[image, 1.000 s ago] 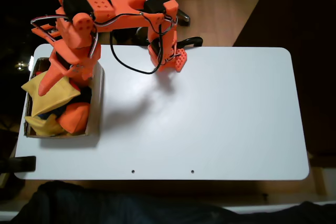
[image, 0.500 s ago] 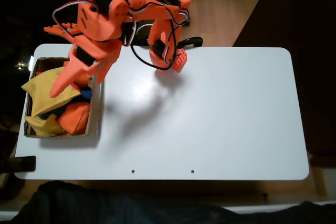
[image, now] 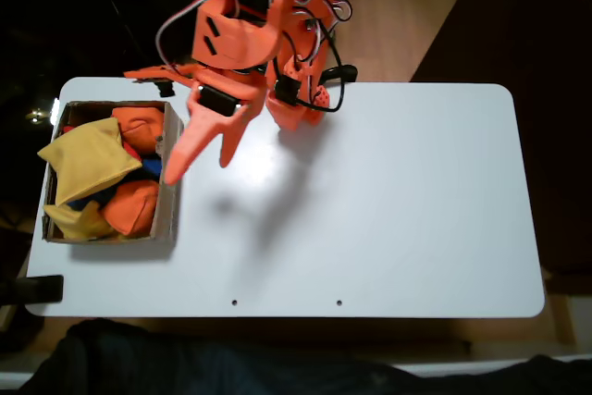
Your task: Grasp a bag and put it in the box.
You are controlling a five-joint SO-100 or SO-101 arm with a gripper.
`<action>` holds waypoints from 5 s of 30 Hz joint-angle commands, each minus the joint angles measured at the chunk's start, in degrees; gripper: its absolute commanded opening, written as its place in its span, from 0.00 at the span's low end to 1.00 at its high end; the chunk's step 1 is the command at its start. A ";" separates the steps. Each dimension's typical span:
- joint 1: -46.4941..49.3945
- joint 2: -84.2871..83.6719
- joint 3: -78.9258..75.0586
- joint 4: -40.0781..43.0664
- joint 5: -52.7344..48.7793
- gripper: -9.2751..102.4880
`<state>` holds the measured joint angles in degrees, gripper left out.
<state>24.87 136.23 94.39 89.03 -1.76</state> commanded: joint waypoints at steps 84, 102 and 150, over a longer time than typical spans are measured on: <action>-21.09 52.56 74.36 -15.91 -3.96 0.08; -23.82 52.65 73.48 -11.69 -3.16 0.08; -23.91 52.65 73.48 -11.69 -3.34 0.08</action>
<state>1.23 188.70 169.63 77.26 -5.19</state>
